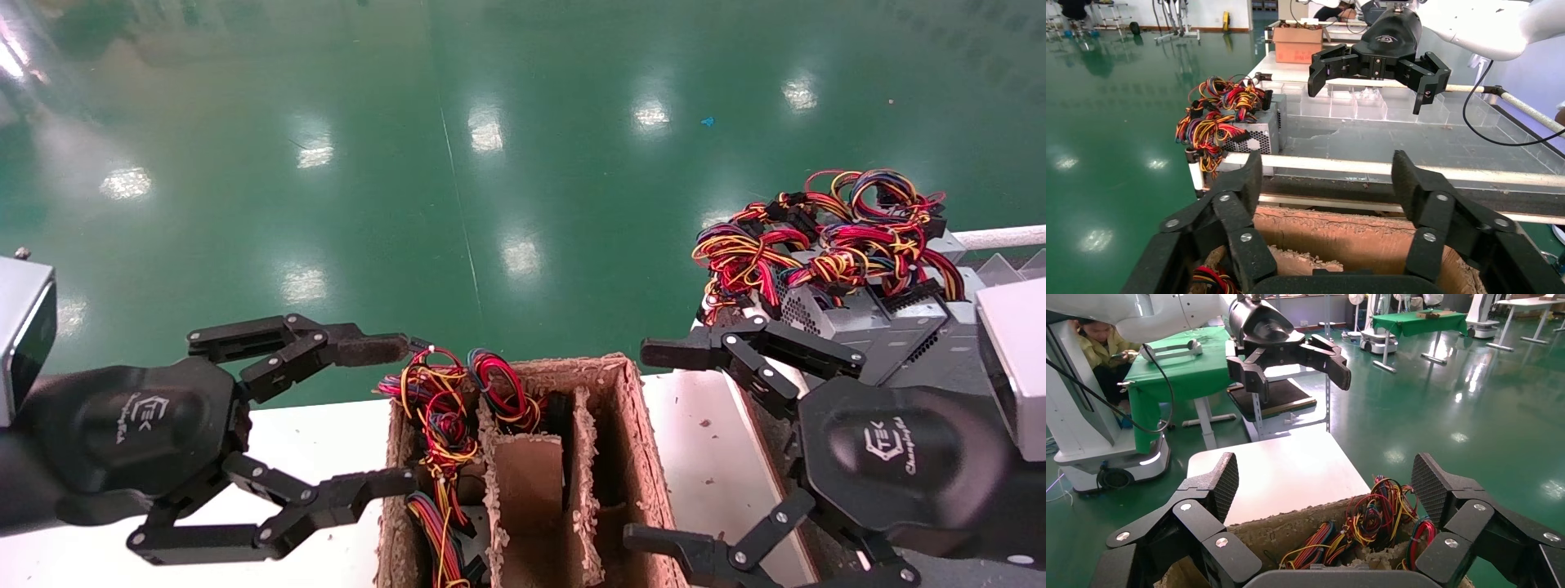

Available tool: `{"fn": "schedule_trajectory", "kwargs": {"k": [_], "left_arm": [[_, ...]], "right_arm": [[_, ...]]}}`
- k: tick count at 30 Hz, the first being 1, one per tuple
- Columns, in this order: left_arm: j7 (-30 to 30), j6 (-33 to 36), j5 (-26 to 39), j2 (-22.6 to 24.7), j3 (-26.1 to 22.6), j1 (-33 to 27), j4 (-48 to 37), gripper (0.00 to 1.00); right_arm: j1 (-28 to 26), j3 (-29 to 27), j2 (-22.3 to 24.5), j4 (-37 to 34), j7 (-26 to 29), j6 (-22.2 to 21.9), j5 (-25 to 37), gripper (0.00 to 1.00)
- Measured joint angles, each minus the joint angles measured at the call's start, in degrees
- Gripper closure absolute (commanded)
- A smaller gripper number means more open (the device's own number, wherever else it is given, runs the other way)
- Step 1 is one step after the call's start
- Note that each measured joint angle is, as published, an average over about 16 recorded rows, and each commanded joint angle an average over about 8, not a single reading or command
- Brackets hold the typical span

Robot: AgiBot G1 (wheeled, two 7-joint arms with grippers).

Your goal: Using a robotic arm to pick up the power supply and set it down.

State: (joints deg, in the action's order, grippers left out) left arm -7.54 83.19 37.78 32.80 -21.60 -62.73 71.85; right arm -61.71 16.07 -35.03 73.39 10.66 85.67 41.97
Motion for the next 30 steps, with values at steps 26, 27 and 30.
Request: {"fn": "schedule_trajectory", "kwargs": {"k": [26,27,30], "left_arm": [[0.00,0.00,0.00,0.00,0.00,0.00,0.00,0.91],[0.00,0.00,0.00,0.00,0.00,0.00,0.00,0.79],[0.00,0.00,0.00,0.00,0.00,0.00,0.00,0.41]], "right_arm": [[0.01,0.00,0.00,0.01,0.01,0.00,-0.01,0.00],[0.01,0.00,0.00,0.01,0.01,0.00,0.00,0.00],[0.03,0.04,-0.02,-0.01,0.01,-0.04,0.07,0.00]]}}
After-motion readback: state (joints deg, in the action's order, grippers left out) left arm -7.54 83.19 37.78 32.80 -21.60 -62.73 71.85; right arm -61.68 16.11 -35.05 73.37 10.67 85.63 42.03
